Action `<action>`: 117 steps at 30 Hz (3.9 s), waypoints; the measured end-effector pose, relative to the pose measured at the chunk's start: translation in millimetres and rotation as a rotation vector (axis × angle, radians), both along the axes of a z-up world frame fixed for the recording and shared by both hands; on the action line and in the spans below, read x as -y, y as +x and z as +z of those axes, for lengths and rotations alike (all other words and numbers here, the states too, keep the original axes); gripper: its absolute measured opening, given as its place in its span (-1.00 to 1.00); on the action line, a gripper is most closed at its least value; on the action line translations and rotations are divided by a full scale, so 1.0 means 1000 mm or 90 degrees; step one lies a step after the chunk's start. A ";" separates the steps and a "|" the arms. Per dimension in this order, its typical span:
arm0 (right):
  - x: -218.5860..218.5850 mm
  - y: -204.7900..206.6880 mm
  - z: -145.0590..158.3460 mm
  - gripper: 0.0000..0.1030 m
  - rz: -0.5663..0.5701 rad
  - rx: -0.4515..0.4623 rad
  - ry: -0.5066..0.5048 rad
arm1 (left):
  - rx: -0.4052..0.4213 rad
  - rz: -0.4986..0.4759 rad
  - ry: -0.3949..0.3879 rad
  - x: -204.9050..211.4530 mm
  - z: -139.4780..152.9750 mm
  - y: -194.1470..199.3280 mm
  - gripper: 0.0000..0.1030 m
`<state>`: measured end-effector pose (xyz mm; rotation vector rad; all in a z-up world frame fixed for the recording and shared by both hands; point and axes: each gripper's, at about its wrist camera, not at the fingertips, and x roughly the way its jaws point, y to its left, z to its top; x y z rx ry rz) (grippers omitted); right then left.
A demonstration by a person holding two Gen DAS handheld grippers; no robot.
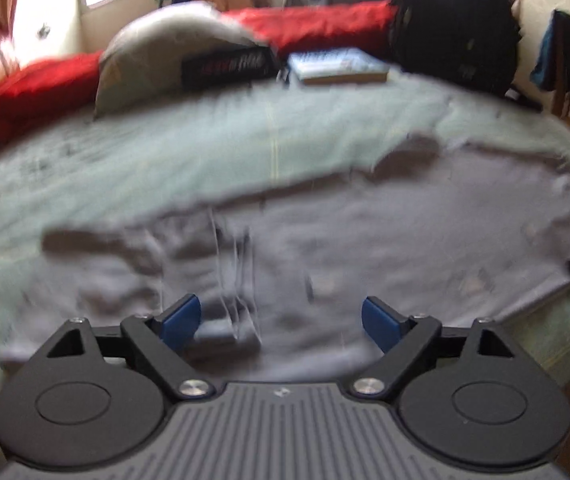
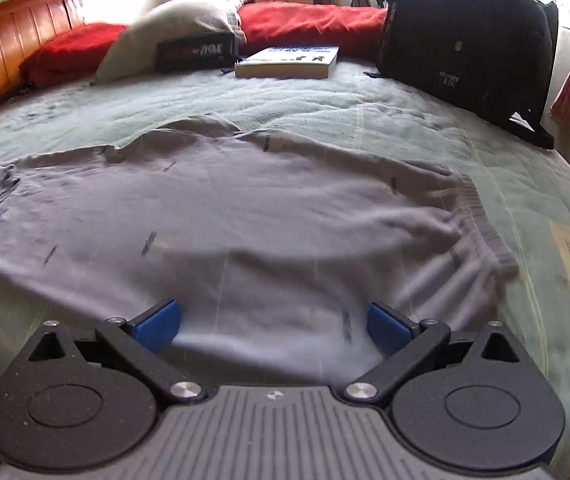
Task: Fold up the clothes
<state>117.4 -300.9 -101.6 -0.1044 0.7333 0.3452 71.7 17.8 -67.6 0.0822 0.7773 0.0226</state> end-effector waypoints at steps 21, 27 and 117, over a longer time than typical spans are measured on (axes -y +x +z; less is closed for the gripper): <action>-0.057 0.134 0.035 1.00 -0.024 -0.044 0.062 | 0.049 0.042 0.004 0.004 0.018 -0.034 0.75; -0.103 0.185 0.003 1.00 -0.033 -0.071 -0.039 | 0.054 0.055 -0.010 -0.011 0.015 -0.038 0.75; 0.109 0.016 -0.039 1.00 -0.162 -0.010 0.536 | 0.078 -0.033 0.010 0.053 0.017 -0.052 0.76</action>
